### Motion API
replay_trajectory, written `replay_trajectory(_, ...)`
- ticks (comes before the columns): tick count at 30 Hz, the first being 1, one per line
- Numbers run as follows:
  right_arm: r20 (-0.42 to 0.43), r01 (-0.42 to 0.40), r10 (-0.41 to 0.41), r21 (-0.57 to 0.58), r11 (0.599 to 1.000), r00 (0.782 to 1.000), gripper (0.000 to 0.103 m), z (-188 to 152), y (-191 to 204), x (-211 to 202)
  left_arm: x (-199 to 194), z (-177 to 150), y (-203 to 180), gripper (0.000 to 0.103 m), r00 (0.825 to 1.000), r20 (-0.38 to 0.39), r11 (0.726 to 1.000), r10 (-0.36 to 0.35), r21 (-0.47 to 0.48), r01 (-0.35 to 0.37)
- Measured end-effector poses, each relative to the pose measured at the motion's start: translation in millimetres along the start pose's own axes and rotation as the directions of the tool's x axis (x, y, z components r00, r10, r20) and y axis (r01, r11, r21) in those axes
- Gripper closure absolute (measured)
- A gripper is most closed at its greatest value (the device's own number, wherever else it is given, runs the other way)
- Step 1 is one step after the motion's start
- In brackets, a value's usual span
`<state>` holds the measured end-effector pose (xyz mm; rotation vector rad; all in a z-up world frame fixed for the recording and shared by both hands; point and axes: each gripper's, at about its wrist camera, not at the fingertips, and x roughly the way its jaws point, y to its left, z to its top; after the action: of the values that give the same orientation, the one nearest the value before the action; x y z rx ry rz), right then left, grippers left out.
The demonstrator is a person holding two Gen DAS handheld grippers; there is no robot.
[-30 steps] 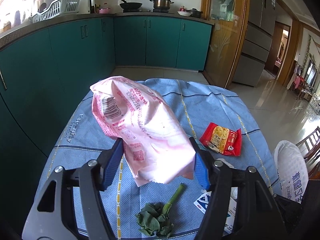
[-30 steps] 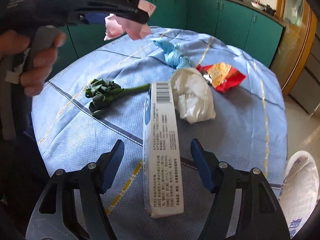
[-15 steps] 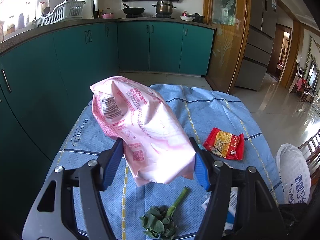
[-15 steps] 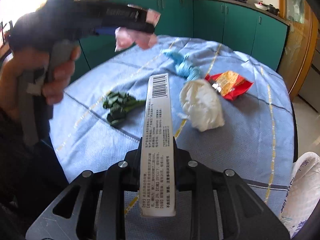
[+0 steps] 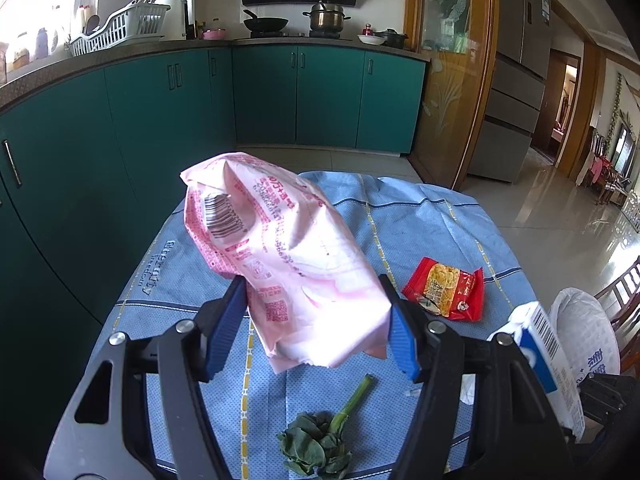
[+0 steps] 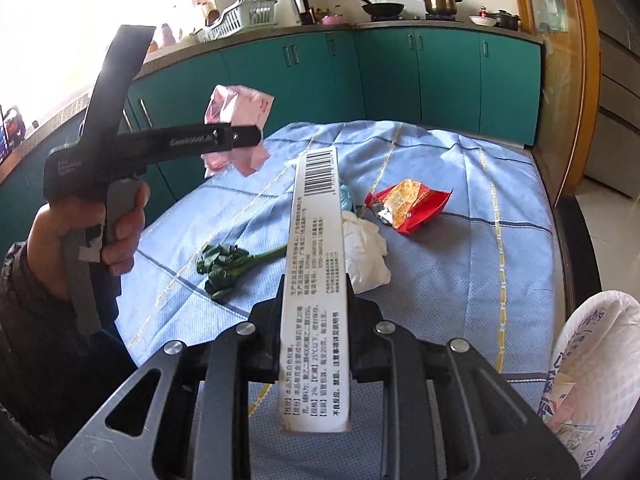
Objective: Collect trash
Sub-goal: 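Carry the pink bag and toothpaste box over the bin and release them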
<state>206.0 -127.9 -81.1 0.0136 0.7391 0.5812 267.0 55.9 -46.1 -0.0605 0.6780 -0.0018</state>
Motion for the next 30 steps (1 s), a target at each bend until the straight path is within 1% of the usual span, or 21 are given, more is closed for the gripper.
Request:
replay_trajectory(3, 0.042, 0.019, -0.021, 0.042, 0.999, 0.999, 0.079, 3, -13, -14, -4, 4, -4, 0.038, 1.0, 0.002, 0.999, -0.03, -0.023, 0.03)
replay_trajectory(7, 0.105, 0.087, -0.1, 0.118, 0.989, 0.989, 0.079, 3, -44, -48, -11, 8, -21, 0.038, 0.996, 0.015, 0.995, -0.093, -0.032, 0.093)
replay_trajectory(9, 0.135, 0.137, -0.162, 0.18, 0.974, 0.978, 0.079, -2, -68, -73, -13, 7, -39, 0.038, 0.991, 0.01, 0.991, -0.134, -0.013, 0.135)
replay_trajectory(10, 0.146, 0.172, -0.206, 0.219, 0.961, 0.967, 0.079, -7, -83, -88, -13, 5, -52, 0.038, 0.986, 0.003, 0.986, -0.165, 0.003, 0.165)
replay_trajectory(12, 0.151, 0.212, -0.26, 0.278, 0.937, 0.954, 0.079, -17, -104, -106, -13, -1, -74, 0.038, 0.977, -0.013, 0.976, -0.214, 0.029, 0.215)
replay_trajectory(13, 0.147, 0.251, -0.308, 0.314, 0.915, 0.94, 0.079, -25, -118, -119, -12, -4, -88, 0.038, 0.969, -0.028, 0.968, -0.245, 0.044, 0.246)
replay_trajectory(15, 0.109, 0.356, -0.415, 0.349, 0.867, 0.903, 0.079, -38, -138, -133, -8, -15, -125, 0.038, 0.942, -0.079, 0.94, -0.326, 0.081, 0.332)
replay_trajectory(16, 0.085, 0.398, -0.457, 0.369, 0.84, 0.886, 0.079, -45, -147, -139, -7, -20, -139, 0.038, 0.931, -0.098, 0.928, -0.352, 0.093, 0.361)
replay_trajectory(17, 0.064, 0.42, -0.479, 0.388, 0.82, 0.876, 0.079, -51, -155, -142, -4, -27, -159, 0.038, 0.911, -0.129, 0.908, -0.391, 0.108, 0.405)
replay_trajectory(19, 0.009, 0.485, -0.54, 0.427, 0.763, 0.841, 0.079, -65, -174, -150, -1, -40, -194, 0.038, 0.872, -0.181, 0.868, -0.454, 0.132, 0.479)
replay_trajectory(20, -0.015, 0.515, -0.565, 0.436, 0.739, 0.825, 0.079, -71, -180, -151, 0, -49, -216, 0.038, 0.846, -0.213, 0.839, -0.489, 0.151, 0.523)
replay_trajectory(21, -0.034, 0.534, -0.58, 0.441, 0.722, 0.814, 0.079, -76, -186, -152, 1, -58, -234, 0.038, 0.824, -0.238, 0.814, -0.514, 0.168, 0.557)
replay_trajectory(22, -0.048, 0.545, -0.589, 0.445, 0.711, 0.807, 0.079, -79, -189, -153, 2, -65, -246, 0.038, 0.808, -0.257, 0.795, -0.53, 0.182, 0.579)
replay_trajectory(23, -0.074, 0.563, -0.599, 0.451, 0.693, 0.797, 0.079, -84, -195, -153, 3, -77, -267, 0.037, 0.778, -0.295, 0.757, -0.554, 0.211, 0.619)
replay_trajectory(25, -0.11, 0.575, -0.599, 0.459, 0.677, 0.793, 0.079, -91, -201, -151, 6, -91, -290, 0.029, 0.749, -0.34, 0.712, -0.569, 0.251, 0.656)
replay_trajectory(26, -0.13, 0.575, -0.591, 0.469, 0.67, 0.796, 0.078, -95, -206, -151, 6, -100, -301, 0.027, 0.745, -0.353, 0.697, -0.566, 0.28, 0.661)
replay_trajectory(28, -0.155, 0.584, -0.592, 0.483, 0.653, 0.791, 0.07, -100, -211, -151, 8, -110, -311, 0.017, 0.755, -0.362, 0.685, -0.548, 0.324, 0.652)
replay_trajectory(29, -0.16, 0.595, -0.603, 0.485, 0.641, 0.781, 0.059, -101, -212, -152, 9, -113, -313, 0.016, 0.763, -0.363, 0.685, -0.536, 0.342, 0.644)
replay_trajectory(30, -0.155, 0.599, -0.612, 0.489, 0.635, 0.776, 0.047, -101, -212, -154, 9, -115, -313, 0.015, 0.774, -0.36, 0.69, -0.52, 0.357, 0.63)
